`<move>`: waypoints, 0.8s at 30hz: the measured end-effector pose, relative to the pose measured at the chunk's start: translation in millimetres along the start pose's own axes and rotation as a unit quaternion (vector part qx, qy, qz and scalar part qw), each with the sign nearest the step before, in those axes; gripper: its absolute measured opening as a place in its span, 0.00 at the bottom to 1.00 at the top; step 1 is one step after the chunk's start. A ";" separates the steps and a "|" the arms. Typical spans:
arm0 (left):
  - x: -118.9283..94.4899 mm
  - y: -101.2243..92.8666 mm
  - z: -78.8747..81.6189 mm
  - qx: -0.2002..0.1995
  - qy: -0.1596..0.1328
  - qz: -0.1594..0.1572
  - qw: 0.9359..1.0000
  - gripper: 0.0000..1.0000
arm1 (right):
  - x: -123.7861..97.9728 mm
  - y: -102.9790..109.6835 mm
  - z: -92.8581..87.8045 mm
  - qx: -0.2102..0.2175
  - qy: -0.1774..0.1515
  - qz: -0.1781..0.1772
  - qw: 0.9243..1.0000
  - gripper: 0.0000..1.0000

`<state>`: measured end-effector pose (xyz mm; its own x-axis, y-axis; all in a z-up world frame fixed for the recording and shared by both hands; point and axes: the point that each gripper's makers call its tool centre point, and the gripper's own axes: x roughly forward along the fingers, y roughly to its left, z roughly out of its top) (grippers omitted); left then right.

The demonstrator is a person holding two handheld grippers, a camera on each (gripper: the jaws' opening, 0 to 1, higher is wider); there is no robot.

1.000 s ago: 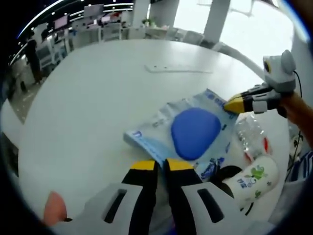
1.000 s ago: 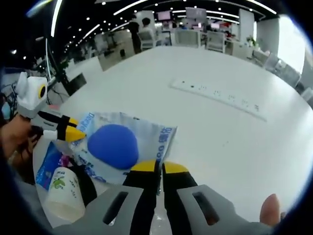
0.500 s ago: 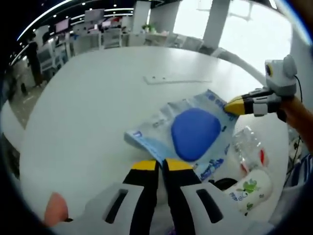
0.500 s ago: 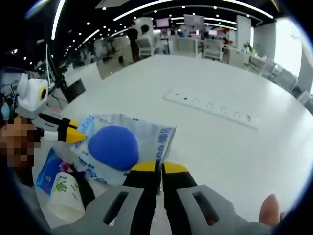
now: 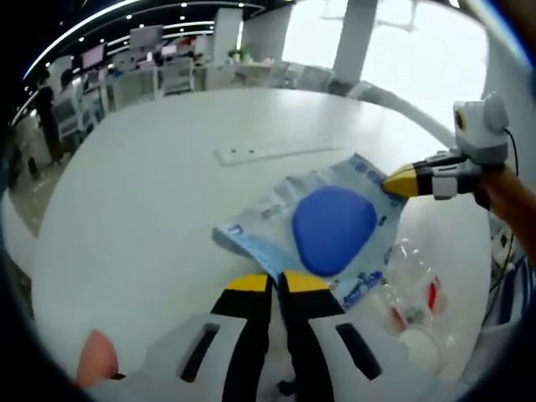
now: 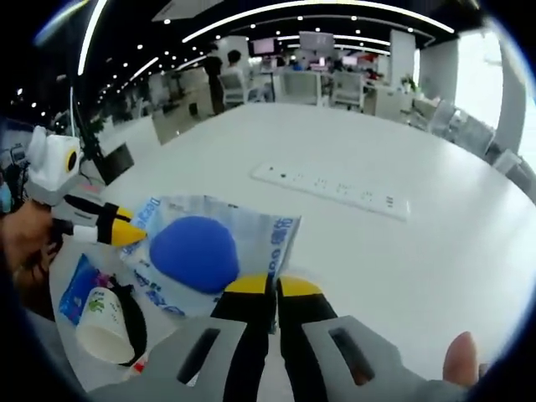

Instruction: Arrange the tabletop items into an orderly group along one side of the table until the central work area is clear of visible clutter.

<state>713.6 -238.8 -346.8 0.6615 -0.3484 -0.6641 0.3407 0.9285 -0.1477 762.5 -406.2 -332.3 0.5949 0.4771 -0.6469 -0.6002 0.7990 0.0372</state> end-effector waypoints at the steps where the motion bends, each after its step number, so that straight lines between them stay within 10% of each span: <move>1: 2.1 -4.0 2.7 0.005 -0.002 0.000 1.000 0.02 | -2.9 -4.5 -0.8 0.002 -0.002 -0.004 1.000 0.02; 24: 50.3 -67.8 28.1 0.064 0.008 -0.037 0.997 0.01 | -39.1 -72.5 -32.0 0.032 -0.002 -0.057 0.998 0.02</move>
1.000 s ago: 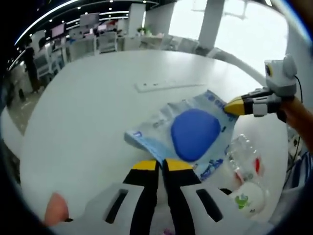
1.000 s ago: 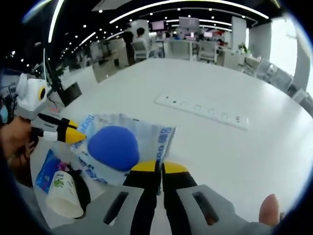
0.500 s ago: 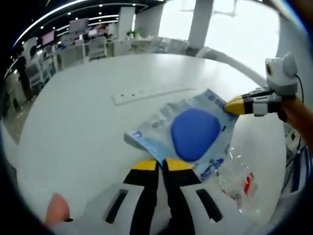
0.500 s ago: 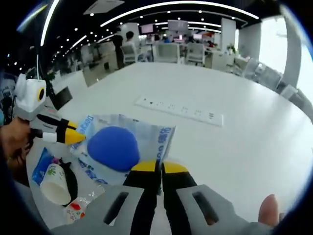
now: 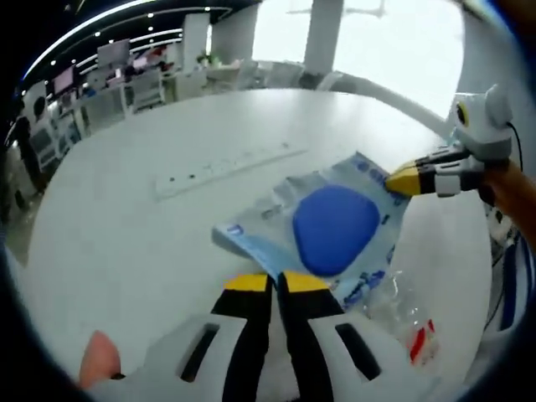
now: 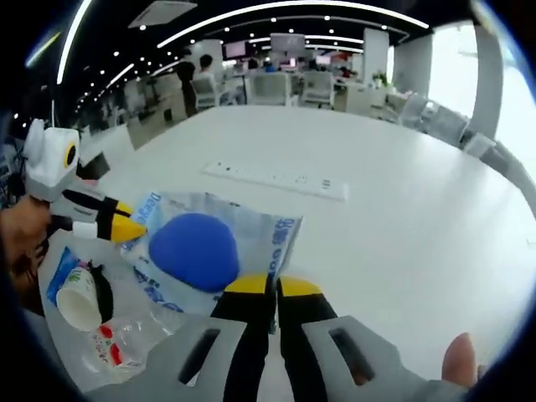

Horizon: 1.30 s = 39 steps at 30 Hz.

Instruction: Arrange the tabletop items into an orderly group along one side of the table until the central work area is clear of visible clutter.

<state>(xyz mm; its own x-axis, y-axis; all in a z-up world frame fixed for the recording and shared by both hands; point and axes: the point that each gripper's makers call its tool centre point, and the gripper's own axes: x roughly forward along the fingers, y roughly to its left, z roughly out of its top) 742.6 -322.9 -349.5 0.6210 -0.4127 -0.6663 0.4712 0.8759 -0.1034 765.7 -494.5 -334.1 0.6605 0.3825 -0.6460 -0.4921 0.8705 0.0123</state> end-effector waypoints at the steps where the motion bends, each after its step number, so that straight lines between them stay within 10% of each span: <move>1: 2.2 -3.2 0.4 0.001 0.001 -0.003 1.000 0.02 | -1.8 -4.1 -2.4 0.001 0.001 -0.004 1.000 0.02; 39: 36.4 -48.3 -20.5 0.043 0.049 -0.035 0.997 0.02 | -7.9 -34.9 -57.2 0.022 0.043 -0.022 0.999 0.02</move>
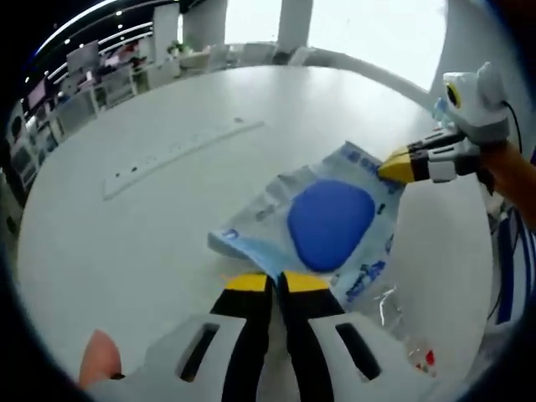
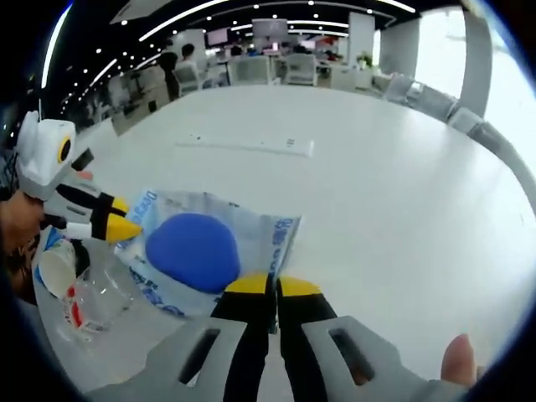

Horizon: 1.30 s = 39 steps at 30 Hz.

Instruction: Arrange the tabletop items into an orderly group along one side of the table until the central work area is clear of visible clutter.

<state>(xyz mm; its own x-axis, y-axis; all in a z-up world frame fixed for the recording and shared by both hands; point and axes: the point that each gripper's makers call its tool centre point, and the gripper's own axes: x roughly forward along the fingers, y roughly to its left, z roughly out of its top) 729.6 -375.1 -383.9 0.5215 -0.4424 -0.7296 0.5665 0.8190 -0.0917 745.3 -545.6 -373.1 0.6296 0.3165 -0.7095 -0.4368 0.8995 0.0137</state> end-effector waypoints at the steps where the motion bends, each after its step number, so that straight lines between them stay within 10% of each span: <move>1: 0.0 0.2 0.2 0.000 0.000 0.000 1.000 0.02 | -0.3 0.2 -1.8 0.001 0.003 0.000 1.000 0.02; 39: -5.1 1.3 -10.1 -0.010 0.003 -0.005 1.000 0.03 | 5.9 5.7 -14.6 0.005 0.017 0.006 1.000 0.04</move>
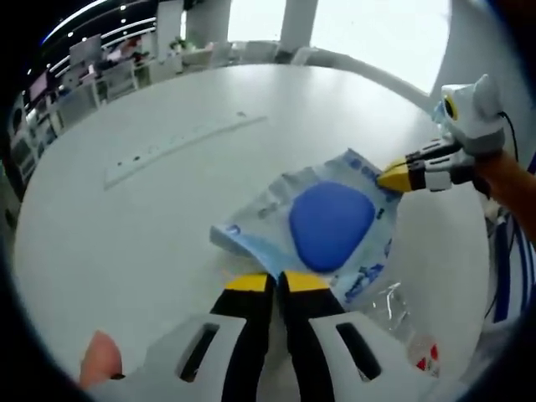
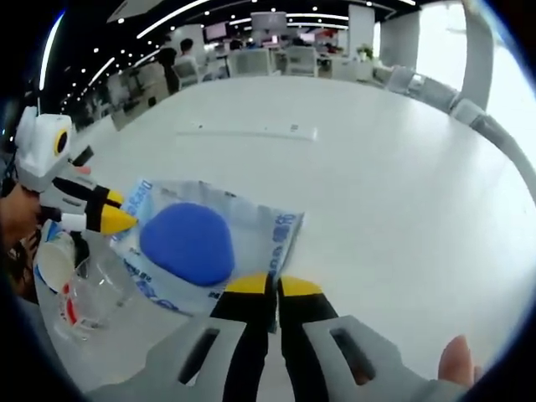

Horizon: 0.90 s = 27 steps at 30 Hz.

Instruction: Arrange the tabletop items into an orderly group along one side of the table until the central work area is clear of visible clutter.

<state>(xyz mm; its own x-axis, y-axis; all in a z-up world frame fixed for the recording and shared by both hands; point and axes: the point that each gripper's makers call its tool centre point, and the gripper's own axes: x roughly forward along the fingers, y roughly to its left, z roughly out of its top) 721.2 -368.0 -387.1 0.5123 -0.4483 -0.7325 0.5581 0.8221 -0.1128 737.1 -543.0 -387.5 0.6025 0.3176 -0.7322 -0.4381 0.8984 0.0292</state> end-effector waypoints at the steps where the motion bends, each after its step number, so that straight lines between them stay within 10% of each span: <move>1: 0.1 -0.3 -0.1 0.003 0.000 0.001 1.000 0.03 | 0.0 0.0 0.0 -0.001 0.000 0.000 1.000 0.04; 27: -2.2 15.1 -6.7 0.020 0.007 0.031 0.999 0.41 | -0.1 -2.0 6.3 -0.006 -0.018 -0.010 1.000 0.33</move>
<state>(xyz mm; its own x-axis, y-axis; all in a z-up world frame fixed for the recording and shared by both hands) 724.1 -352.3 -391.6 0.5378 -0.3909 -0.7470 0.5506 0.8338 -0.0400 742.1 -542.9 -383.2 0.6347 0.3116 -0.7072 -0.4339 0.9009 0.0075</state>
